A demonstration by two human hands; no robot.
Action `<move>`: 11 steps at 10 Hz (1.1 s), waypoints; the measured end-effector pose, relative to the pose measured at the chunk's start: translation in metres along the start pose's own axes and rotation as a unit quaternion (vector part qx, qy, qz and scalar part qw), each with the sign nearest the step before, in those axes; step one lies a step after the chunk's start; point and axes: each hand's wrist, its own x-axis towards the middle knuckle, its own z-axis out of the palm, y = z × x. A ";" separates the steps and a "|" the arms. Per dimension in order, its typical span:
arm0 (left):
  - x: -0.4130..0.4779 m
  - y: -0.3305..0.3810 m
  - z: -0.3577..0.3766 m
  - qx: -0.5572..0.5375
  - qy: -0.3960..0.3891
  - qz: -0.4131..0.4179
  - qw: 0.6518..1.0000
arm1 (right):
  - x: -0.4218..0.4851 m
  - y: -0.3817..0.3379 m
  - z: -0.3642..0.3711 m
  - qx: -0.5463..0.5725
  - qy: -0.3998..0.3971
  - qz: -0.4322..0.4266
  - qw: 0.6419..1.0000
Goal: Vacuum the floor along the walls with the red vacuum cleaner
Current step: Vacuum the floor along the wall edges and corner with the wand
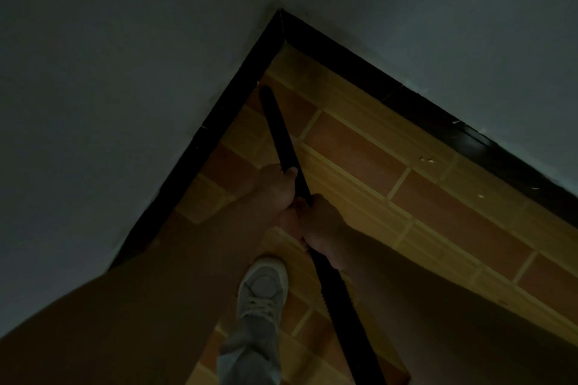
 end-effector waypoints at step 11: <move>0.014 0.064 -0.002 0.004 -0.038 0.050 0.998 | 0.013 -0.041 -0.025 0.132 0.006 -0.025 0.991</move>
